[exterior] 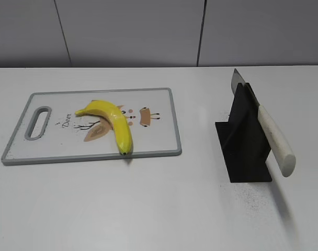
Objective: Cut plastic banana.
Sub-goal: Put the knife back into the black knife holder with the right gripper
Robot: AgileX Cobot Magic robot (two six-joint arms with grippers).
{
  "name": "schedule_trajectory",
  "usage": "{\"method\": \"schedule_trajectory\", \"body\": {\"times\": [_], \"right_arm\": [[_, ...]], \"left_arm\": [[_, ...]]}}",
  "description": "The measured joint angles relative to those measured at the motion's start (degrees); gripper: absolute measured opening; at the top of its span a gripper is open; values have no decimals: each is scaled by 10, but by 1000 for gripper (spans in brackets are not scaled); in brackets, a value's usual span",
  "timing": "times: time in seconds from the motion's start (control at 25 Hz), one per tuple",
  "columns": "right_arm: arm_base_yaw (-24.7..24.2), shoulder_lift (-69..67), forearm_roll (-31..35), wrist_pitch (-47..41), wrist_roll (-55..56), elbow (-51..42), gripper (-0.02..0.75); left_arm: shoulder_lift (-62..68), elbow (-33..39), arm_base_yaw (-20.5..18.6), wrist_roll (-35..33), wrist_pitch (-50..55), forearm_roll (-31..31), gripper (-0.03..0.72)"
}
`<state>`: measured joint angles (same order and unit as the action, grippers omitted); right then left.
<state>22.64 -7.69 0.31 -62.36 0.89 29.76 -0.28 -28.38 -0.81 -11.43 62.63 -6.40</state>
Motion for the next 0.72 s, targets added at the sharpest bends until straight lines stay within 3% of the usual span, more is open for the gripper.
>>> {"method": "schedule_trajectory", "body": {"times": [0.44,0.72], "right_arm": [[-3,78,3,36,-1,-1,588],[-80,80,6,36,-1,-4,587]], "left_arm": [[0,0,0,0,0,1,563],[0,0,0,0,-1,1,563]]}}
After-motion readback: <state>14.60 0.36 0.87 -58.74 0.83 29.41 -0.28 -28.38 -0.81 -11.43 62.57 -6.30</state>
